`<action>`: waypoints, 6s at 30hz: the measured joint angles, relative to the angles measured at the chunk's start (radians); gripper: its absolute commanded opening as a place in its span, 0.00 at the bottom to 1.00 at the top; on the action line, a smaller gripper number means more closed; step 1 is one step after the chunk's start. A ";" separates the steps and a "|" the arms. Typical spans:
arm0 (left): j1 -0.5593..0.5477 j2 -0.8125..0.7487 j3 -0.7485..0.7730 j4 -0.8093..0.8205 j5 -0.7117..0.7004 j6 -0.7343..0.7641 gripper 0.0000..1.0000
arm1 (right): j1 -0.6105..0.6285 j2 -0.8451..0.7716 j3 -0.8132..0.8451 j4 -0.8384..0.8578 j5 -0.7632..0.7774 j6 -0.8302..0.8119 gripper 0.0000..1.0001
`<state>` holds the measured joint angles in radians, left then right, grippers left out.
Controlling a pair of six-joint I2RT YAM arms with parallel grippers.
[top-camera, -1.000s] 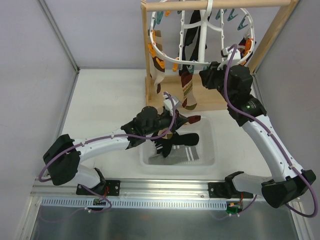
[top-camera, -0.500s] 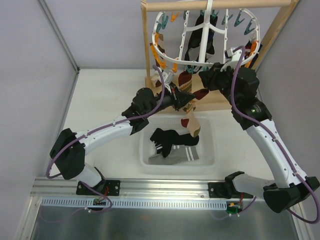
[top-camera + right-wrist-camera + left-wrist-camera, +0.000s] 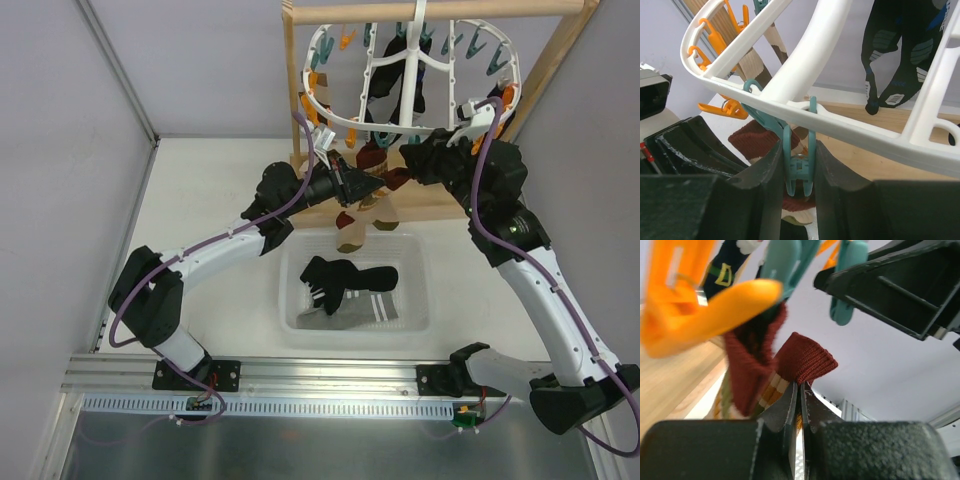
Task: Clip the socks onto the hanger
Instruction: Clamp the sock onto the hanger.
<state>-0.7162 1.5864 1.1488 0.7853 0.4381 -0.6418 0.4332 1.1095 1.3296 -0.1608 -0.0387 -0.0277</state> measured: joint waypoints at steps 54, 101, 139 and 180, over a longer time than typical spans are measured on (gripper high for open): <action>-0.189 -0.042 -0.020 0.041 -0.426 0.268 0.00 | 0.008 0.051 0.035 -0.056 0.213 0.106 0.01; -0.220 -0.042 -0.043 0.076 -0.526 0.295 0.00 | 0.010 0.051 0.035 -0.056 0.227 0.106 0.01; -0.234 -0.017 -0.027 0.146 -0.530 0.304 0.00 | 0.010 0.051 0.035 -0.056 0.236 0.102 0.01; -0.233 0.031 -0.068 0.310 -0.493 0.101 0.00 | 0.010 0.028 0.031 -0.052 0.236 0.098 0.01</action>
<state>-0.9489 1.6176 1.0805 1.0950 -0.0547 -0.5404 0.4431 1.1378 1.3609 -0.2127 0.1974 0.0708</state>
